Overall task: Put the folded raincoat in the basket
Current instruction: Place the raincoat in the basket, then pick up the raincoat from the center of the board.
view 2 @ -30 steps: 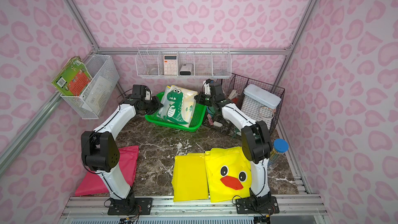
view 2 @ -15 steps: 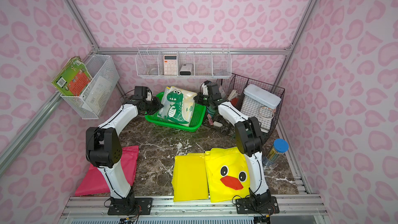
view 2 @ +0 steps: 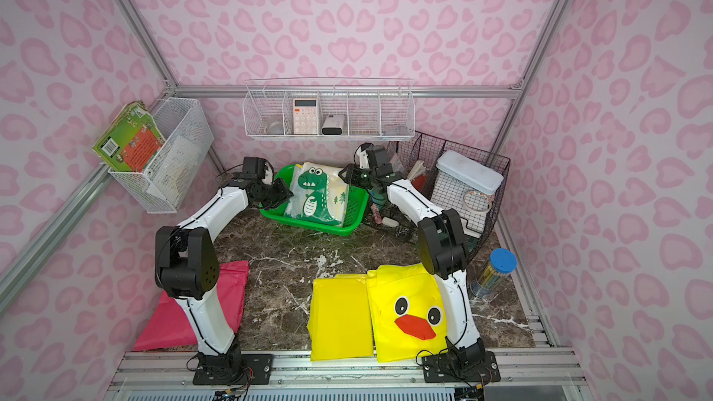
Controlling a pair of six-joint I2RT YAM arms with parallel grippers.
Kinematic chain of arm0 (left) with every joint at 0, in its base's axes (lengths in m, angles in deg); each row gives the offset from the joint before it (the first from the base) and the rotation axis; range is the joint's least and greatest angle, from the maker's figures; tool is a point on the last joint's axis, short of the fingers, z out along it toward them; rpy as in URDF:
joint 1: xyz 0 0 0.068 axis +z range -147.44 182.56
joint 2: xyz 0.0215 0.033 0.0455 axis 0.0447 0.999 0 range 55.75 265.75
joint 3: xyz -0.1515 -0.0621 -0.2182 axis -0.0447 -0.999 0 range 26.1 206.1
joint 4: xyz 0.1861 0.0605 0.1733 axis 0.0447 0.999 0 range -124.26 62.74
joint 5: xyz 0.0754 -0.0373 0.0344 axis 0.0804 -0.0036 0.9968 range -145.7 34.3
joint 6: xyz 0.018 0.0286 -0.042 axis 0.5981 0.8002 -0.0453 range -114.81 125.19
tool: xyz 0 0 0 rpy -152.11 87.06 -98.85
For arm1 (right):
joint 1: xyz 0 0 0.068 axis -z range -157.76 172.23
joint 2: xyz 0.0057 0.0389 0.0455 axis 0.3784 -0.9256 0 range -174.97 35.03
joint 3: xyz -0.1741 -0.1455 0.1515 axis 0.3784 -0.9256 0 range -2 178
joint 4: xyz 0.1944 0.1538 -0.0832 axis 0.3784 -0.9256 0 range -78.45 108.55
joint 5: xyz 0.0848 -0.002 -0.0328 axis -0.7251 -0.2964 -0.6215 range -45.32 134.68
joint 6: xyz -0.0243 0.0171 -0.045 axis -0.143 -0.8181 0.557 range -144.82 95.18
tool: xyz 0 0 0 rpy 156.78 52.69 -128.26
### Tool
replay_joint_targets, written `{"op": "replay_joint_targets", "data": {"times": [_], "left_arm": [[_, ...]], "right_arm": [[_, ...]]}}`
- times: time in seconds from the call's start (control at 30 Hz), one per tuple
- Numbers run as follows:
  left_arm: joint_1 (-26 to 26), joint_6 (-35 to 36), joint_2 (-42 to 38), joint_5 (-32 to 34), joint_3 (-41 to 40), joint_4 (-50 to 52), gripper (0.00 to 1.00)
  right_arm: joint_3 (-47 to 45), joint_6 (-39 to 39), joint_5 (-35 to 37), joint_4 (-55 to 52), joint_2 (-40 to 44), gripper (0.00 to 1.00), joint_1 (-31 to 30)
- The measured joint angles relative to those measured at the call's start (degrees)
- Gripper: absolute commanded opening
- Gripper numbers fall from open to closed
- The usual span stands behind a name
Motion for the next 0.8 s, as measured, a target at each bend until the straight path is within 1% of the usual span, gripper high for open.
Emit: {"op": "replay_joint_targets", "data": {"times": [0.07,0.1,0.17,0.37,0.53,0.63,0.8], "left_arm": [[0.00,0.11,0.00,-0.02,0.46,0.00,0.54],[0.00,0.15,0.00,0.00,0.57,0.11,0.56],[0.00,0.20,0.00,0.02,0.90,0.76,0.58],[-0.02,0.63,-0.68,0.46,1.38,1.92,0.65],[-0.02,1.53,-4.94,0.33,0.44,2.01,0.69],[0.00,1.79,-9.25,-0.44,-2.36,1.99,0.72],[-0.04,2.21,-19.15,-2.36,-11.98,2.36,0.75]], "right_arm": [[0.11,0.33,0.02,-0.39,0.02,0.63,0.00],[0.13,0.44,0.02,-0.55,0.04,0.64,0.00],[0.33,0.70,0.04,-0.85,0.11,0.66,-0.02],[0.85,1.70,1.09,-2.19,1.03,0.66,-0.46],[0.00,4.35,2.40,-4.33,4.66,0.66,-2.62],[-4.61,6.54,3.54,-5.07,9.70,0.67,-5.29],[-20.02,8.85,5.14,-4.33,21.55,0.68,-9.97]]}}
